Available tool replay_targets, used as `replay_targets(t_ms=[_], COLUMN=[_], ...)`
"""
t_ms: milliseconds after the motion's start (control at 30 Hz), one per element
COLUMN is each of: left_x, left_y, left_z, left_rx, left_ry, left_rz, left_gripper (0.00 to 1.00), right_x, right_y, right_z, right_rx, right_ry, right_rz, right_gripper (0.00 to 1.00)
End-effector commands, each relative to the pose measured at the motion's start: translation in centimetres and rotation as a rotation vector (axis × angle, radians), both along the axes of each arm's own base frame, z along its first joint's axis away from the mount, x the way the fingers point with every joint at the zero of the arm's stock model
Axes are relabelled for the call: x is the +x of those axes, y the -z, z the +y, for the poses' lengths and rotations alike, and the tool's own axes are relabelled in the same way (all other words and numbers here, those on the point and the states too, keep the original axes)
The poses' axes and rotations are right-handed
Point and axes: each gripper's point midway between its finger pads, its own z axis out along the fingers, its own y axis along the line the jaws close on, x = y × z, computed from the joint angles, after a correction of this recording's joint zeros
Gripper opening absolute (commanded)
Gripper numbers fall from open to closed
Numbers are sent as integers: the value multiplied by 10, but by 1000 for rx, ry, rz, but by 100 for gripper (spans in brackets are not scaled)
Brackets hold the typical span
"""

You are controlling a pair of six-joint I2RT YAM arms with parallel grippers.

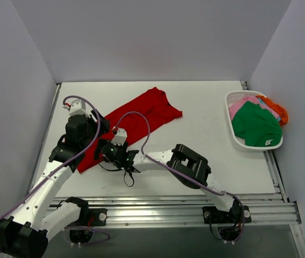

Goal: Fold and stack the t-shirts
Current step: Fold the tshirt

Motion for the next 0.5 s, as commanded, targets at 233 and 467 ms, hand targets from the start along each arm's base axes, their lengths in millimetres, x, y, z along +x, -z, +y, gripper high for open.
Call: replay_targets(t_ms=[233, 467], left_x=[-3, 0], left_y=[1, -1], left_z=[7, 9], left_rx=[30, 37], left_ry=[-25, -36], left_rz=[0, -8], left_gripper=[73, 74], right_x=[12, 3], right_y=[62, 71], right_z=[-18, -48], right_rx=[-54, -99], right_ry=[3, 14], right_rz=[100, 128], right_gripper=[48, 0])
